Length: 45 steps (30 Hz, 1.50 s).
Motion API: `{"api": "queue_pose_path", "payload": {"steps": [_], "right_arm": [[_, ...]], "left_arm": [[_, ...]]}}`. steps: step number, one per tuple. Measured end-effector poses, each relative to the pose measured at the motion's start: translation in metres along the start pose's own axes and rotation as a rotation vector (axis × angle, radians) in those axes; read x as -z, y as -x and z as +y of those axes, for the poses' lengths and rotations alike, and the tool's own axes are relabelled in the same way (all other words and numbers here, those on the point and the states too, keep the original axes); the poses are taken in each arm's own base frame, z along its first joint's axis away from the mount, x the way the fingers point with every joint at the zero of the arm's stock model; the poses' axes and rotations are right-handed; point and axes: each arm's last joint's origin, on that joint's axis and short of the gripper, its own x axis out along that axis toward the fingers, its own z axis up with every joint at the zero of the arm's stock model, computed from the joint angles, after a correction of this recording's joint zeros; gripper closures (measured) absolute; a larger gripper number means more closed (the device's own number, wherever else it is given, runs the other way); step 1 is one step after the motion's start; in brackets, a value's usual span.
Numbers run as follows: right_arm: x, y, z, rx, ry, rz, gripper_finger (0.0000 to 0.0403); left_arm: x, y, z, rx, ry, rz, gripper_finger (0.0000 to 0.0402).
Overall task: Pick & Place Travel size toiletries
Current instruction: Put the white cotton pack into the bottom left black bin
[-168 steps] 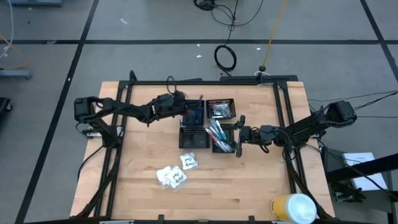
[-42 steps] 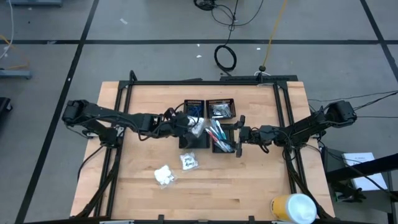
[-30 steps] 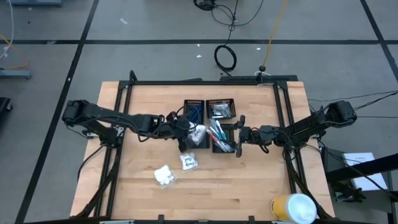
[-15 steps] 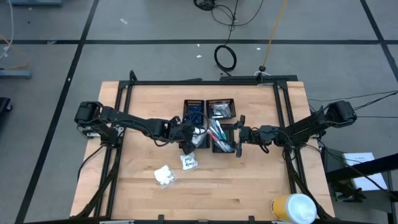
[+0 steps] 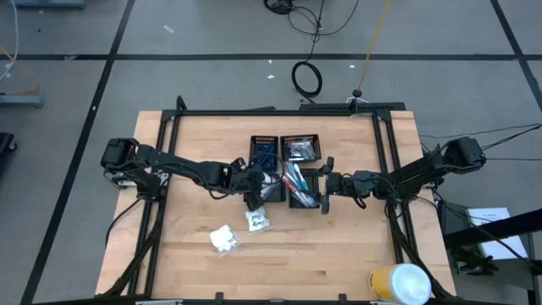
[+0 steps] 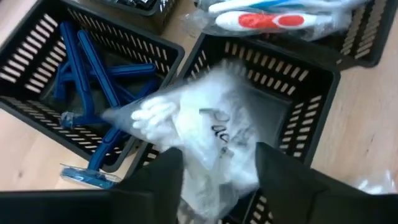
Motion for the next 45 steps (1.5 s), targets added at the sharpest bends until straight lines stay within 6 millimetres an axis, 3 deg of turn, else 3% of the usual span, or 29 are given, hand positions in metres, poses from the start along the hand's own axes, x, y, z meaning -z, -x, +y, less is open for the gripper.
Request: {"api": "queue_pose_path", "payload": {"steps": [7,13,17,20,26,36,41,45], "right_arm": [[0.0,0.0,0.0,0.0,0.001,0.001,0.014],[0.0,0.0,0.0,0.0,0.001,0.001,0.014],[0.0,0.0,0.0,0.0,0.0,0.001,0.014],[0.0,0.0,0.0,0.0,0.0,0.001,0.014],[-0.001,0.0,0.0,0.001,-0.002,-0.007,0.014],[-0.001,0.0,0.0,0.0,-0.014,-0.012,0.014],[-0.001,0.0,0.0,0.0,-0.015,-0.013,0.014],[-0.001,0.0,0.0,0.0,-0.016,-0.013,0.014]], "left_arm": [[-0.004,0.022,-0.001,0.071,-0.045,-0.041,0.0145],[-0.004,0.051,-0.01,0.18,-0.03,-0.087,0.0131],[0.004,0.06,-0.03,0.314,-0.065,-0.061,0.013],[0.016,0.057,-0.051,0.348,-0.115,-0.034,0.013],[0.043,0.031,-0.078,0.312,-0.156,0.082,0.013],[0.063,-0.015,-0.084,0.128,-0.184,0.141,0.0131],[0.068,-0.027,-0.083,0.11,-0.19,0.171,0.0133],[0.068,-0.027,-0.084,0.156,-0.178,0.201,0.0173]]}}
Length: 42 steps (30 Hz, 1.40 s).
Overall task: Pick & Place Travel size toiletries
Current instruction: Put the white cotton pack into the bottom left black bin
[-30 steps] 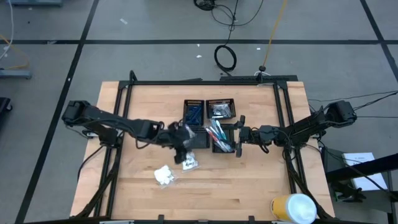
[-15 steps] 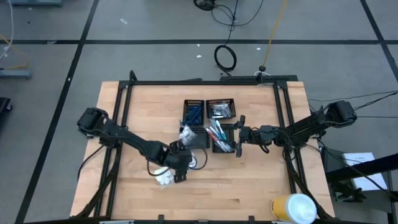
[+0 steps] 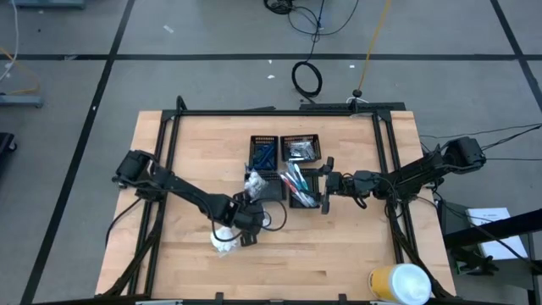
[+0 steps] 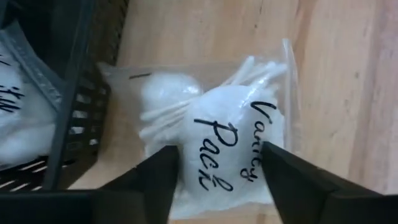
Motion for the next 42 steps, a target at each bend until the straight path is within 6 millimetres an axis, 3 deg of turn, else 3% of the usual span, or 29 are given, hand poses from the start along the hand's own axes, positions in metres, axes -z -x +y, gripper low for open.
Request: {"api": "queue_pose_path", "payload": {"steps": [8,13,18,25,42], "right_arm": [[0.0,0.0,0.0,0.0,0.0,0.001,0.014],[0.0,0.0,0.0,0.0,0.0,0.002,0.014],[0.0,0.0,0.0,0.0,0.0,0.002,0.014],[0.0,0.0,0.0,0.0,0.001,0.004,0.014],[0.001,0.0,0.0,-0.001,0.005,0.013,0.014]], "left_arm": [[-0.003,0.014,-0.002,0.101,0.028,0.012,0.0323],[-0.008,0.036,0.0,0.144,0.037,-0.04,0.0392],[-0.015,0.069,0.004,0.165,0.023,-0.154,0.0384],[-0.026,0.103,0.023,0.004,-0.034,-0.351,0.0396],[-0.046,0.094,0.071,-0.071,0.014,-0.342,0.0385]]}}
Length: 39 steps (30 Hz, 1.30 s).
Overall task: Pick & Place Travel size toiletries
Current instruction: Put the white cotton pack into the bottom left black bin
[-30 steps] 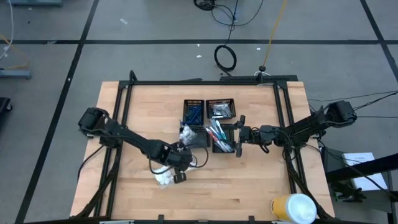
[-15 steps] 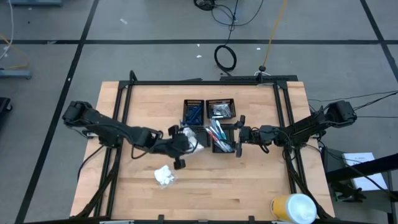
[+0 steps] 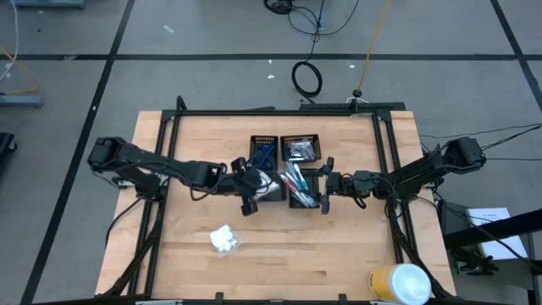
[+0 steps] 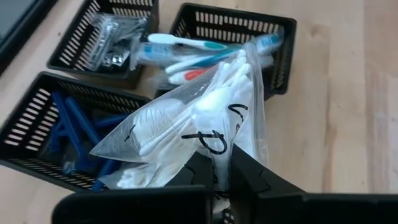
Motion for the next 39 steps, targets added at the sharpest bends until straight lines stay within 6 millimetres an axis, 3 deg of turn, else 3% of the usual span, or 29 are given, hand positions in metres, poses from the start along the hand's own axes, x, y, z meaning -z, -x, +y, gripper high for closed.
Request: {"api": "queue_pose_path", "payload": {"steps": [7,17,25,29,36,39], "right_arm": [[0.0,0.0,0.0,0.0,0.009,0.001,0.014],[0.0,0.0,0.0,0.0,0.01,0.002,0.014],[0.0,0.0,0.0,0.001,0.011,0.002,0.014],[0.0,0.0,0.0,0.001,0.01,0.002,0.014],[0.0,0.0,0.0,0.001,0.011,0.002,0.014],[0.0,0.0,0.0,0.001,0.011,0.002,0.014]], "left_arm": [[-0.001,-0.013,0.013,-0.035,0.039,0.022,0.0383],[0.016,-0.06,0.015,-0.028,0.021,0.157,0.0383],[0.021,-0.067,0.013,0.01,0.031,0.189,0.0372],[0.02,-0.065,0.013,0.017,0.035,0.189,0.0325],[0.02,-0.064,0.014,0.016,0.003,0.191,0.019],[0.018,-0.055,0.016,0.006,-0.044,0.231,0.0145]]}}
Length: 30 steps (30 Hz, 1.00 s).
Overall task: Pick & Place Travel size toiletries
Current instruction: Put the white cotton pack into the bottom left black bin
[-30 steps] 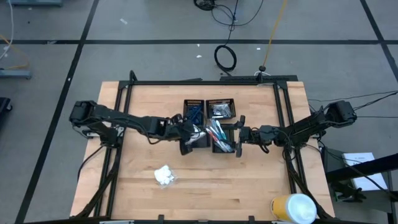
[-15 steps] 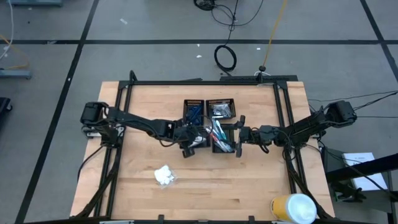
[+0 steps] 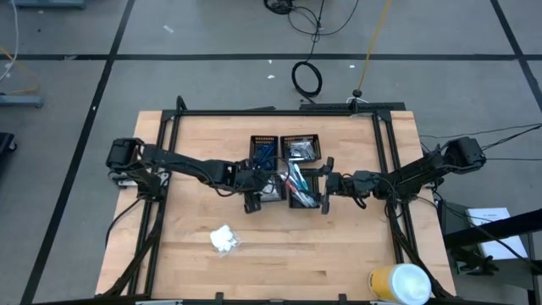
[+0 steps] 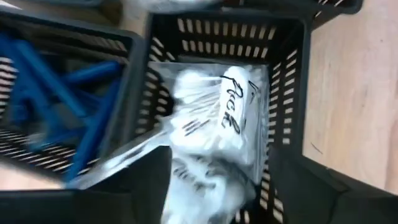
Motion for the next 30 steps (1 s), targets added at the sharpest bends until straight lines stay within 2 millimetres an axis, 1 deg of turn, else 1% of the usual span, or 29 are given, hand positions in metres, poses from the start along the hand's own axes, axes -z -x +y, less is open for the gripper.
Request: {"api": "queue_pose_path", "payload": {"steps": [4,6,9,12,17,21,25,30], "right_arm": [[0.0,0.0,0.0,0.0,0.0,0.0,0.014],[0.0,0.0,0.0,0.0,0.0,0.0,0.014],[0.0,0.0,0.0,0.0,0.0,0.0,0.014],[0.0,0.0,0.0,0.0,0.0,-0.001,0.014],[0.0,0.0,0.0,-0.001,0.0,-0.001,0.014],[-0.001,0.0,0.0,-0.002,-0.002,-0.005,0.014],[-0.001,0.0,0.0,-0.002,-0.003,-0.009,0.014],[-0.001,0.0,0.0,-0.003,-0.003,-0.009,0.014]], "left_arm": [[-0.007,0.034,-0.001,-0.025,0.04,0.08,0.011],[-0.007,0.052,-0.006,-0.034,0.081,0.14,0.0102],[-0.002,0.076,-0.022,-0.01,0.151,0.233,0.0097],[0.012,0.087,-0.046,0.034,0.198,0.329,0.0098],[0.045,0.087,-0.089,0.061,0.276,0.399,0.011],[0.072,0.087,-0.109,0.009,0.356,0.42,0.0124],[0.096,0.078,-0.117,-0.036,0.403,0.408,0.0138],[0.112,0.06,-0.114,-0.023,0.448,0.394,0.0152]]}}
